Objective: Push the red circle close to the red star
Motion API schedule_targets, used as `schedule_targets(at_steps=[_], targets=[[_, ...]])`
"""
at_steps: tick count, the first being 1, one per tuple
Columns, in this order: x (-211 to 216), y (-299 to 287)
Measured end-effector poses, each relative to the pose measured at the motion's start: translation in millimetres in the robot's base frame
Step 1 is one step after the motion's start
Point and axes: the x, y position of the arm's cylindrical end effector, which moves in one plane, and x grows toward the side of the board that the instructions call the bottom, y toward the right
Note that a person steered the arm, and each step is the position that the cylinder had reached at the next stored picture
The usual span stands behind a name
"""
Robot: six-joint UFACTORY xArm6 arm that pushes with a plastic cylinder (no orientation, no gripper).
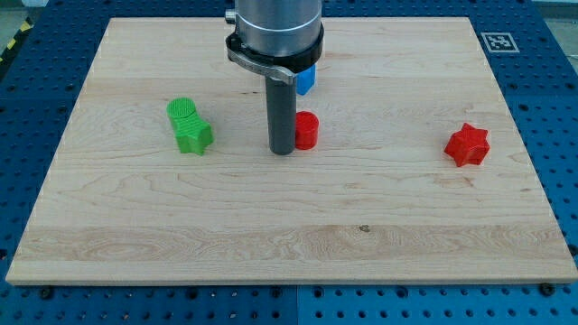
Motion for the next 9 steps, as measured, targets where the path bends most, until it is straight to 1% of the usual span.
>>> schedule_targets(at_steps=[2,3,5,6,7,9], targets=[[-3.6,-0.4],[-3.6,-14.3],[-3.6,-16.6],[-6.3,-30.1],[-19.2,-25.6],[-19.2,65.6]])
